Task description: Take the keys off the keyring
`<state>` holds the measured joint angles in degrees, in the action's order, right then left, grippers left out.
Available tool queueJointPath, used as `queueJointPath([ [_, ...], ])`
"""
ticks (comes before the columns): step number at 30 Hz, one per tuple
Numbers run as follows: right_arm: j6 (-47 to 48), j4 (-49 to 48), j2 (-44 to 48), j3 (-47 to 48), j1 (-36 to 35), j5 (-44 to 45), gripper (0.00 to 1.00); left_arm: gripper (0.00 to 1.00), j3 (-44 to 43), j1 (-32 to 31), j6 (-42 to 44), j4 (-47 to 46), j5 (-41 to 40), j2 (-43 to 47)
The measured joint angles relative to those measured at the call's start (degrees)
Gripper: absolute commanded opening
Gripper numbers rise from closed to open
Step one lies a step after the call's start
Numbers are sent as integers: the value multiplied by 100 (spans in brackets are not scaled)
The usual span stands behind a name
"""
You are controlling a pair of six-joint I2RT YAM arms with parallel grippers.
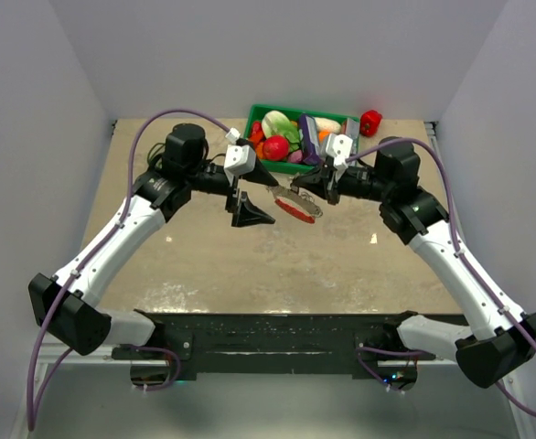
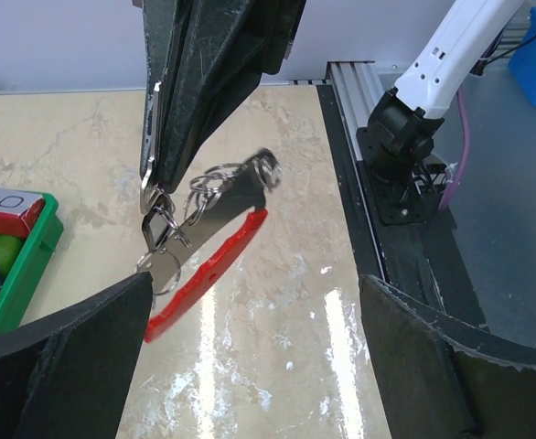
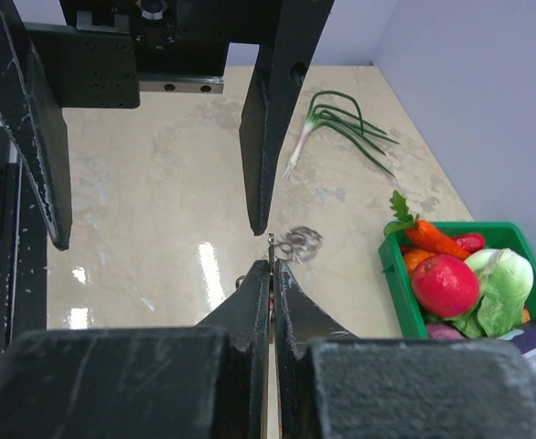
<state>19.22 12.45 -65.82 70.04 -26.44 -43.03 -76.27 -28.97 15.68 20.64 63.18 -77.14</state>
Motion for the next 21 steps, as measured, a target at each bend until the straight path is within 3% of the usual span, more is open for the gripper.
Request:
queueJointPath([
  [13, 732, 739, -11, 319, 20, -66, 0, 94, -2, 0, 26, -37, -107, -74],
  [19, 785, 767, -57, 337, 20, -142, 0, 73, -151, -70, -125, -85, -282, -356],
  [21, 776, 761, -83, 337, 20, -136, 0, 70, -254, -131, -181, -98, -332, -413],
])
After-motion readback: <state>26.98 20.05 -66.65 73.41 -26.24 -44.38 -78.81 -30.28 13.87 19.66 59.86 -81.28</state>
